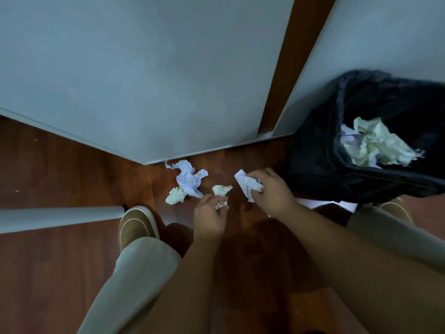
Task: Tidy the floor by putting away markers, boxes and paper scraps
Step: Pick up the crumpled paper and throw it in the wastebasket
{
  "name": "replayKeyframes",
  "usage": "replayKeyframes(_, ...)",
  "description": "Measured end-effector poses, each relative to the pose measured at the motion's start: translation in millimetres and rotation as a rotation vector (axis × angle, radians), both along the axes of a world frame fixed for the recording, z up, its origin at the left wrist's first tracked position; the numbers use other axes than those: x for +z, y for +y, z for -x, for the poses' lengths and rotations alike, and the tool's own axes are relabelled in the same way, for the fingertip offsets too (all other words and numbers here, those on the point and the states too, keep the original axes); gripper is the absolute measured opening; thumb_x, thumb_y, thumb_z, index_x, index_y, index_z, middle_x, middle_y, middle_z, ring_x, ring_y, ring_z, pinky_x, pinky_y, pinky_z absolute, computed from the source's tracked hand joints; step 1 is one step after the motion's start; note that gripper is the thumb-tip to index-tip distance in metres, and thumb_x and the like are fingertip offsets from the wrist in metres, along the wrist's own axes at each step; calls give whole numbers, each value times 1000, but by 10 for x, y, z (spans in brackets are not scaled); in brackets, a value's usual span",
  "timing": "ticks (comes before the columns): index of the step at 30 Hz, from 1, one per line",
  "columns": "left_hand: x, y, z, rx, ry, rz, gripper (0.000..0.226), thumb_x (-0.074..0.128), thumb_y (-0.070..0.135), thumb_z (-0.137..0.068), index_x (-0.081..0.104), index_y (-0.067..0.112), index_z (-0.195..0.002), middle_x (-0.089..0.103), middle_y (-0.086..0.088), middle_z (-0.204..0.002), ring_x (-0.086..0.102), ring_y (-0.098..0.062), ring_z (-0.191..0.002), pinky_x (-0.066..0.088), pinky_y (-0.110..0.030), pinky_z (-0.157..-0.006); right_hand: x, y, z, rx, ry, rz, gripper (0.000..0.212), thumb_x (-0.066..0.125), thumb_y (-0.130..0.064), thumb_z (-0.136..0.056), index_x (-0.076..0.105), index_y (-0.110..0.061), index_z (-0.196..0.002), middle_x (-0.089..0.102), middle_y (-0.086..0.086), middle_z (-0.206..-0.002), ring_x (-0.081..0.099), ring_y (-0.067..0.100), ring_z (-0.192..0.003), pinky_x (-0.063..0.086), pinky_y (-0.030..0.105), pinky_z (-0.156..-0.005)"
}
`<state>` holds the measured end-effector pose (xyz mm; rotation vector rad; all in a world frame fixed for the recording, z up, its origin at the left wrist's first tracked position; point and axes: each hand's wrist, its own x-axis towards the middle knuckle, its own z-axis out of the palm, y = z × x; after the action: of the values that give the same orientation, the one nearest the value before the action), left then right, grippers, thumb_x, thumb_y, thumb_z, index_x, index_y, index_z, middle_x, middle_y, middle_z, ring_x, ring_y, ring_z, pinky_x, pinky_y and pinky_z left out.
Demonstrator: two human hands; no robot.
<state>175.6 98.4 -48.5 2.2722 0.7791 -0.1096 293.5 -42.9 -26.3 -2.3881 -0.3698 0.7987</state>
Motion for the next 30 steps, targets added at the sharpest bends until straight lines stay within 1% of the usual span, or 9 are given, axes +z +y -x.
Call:
replayKeyframes(4, 551, -72, -300, 301, -240, 168, 16, 73, 13, -83, 70, 27, -88, 70, 8, -87, 68, -13, -85, 54, -25, -79, 850, 79, -52, -365, 77, -362, 30, 66, -13, -82, 62, -28, -108, 62, -2, -109, 62, 13, -99, 48, 21, -80)
replayKeyframes(7, 1052, -85, -700, 458, -341, 364, 25, 72, 11, -85, 61, 33, -82, 68, 9, -77, 66, -7, -71, 50, -23, -67, 1630, -29, -139, -569, -81, -627, 29, 68, -9, -82, 63, -27, -103, 68, -3, -101, 64, 2, -86, 50, 17, -73)
replayKeyframes(11, 1764, -308, -1118, 245, -414, 482, 27, 71, 12, -84, 58, 35, -80, 68, 12, -80, 64, -4, -70, 51, -28, -69, 2426, -628, -385, -856, -459, -654, 24, 70, -22, -79, 65, -32, -100, 65, 7, -112, 67, 18, -96, 56, 31, -81)
replayKeyframes(15, 2287, -871, -1386, -112, -385, 511, 19, 71, 18, -85, 59, 33, -85, 63, 9, -80, 59, -6, -66, 47, -22, -62, 2542, -1238, -589, -1034, -461, -583, 28, 70, -36, -72, 67, -40, -100, 64, 7, -119, 68, 23, -99, 57, 42, -87)
replayKeyframes(18, 2428, -1159, -1506, -352, -260, 500, 20, 70, 28, -88, 67, 35, -105, 64, 8, -108, 55, 5, -86, 47, -22, -82, 2397, -1447, -574, -1020, -354, -416, 53, 69, -47, -68, 61, -38, -119, 50, 4, -139, 60, 18, -113, 51, 35, -97)
replayKeyframes(20, 2408, -1183, -1562, -441, -129, 450, 33, 67, 35, -89, 63, 48, -119, 37, 2, -152, 36, -17, -134, 30, -39, -114, 2287, -1486, -485, -1064, -230, -296, 67, 66, -45, -79, 42, -34, -141, 18, 3, -158, 46, 22, -126, 40, 39, -107)
replayKeyframes(22, 2345, -1074, -1536, -411, -114, 415, 37, 66, 36, -90, 59, 57, -120, 15, 1, -162, 12, -26, -147, 16, -46, -120, 2199, -1474, -377, -1105, -216, -140, 66, 58, -42, -90, 29, -34, -149, -3, 5, -162, 30, 33, -140, 30, 49, -113)
replayKeyframes(25, 2079, -700, -1329, -218, -107, 370, 35, 67, 28, -90, 62, 51, -116, 25, -1, -155, 26, -24, -143, 26, -42, -118, 2145, -1199, -209, -1016, -387, -52, 59, 55, -30, -91, 35, -29, -147, 2, 6, -163, 13, 35, -146, 19, 56, -115)
replayKeyframes(30, 1325, 210, -699, 83, 204, 240, 20, 71, 32, -77, 63, 47, -88, 56, -8, -131, 61, -30, -109, 49, -43, -100, 1892, -528, 121, -523, -593, -14, 54, 56, -19, -83, 47, -26, -136, 17, 7, -159, 18, 33, -141, 24, 55, -109)
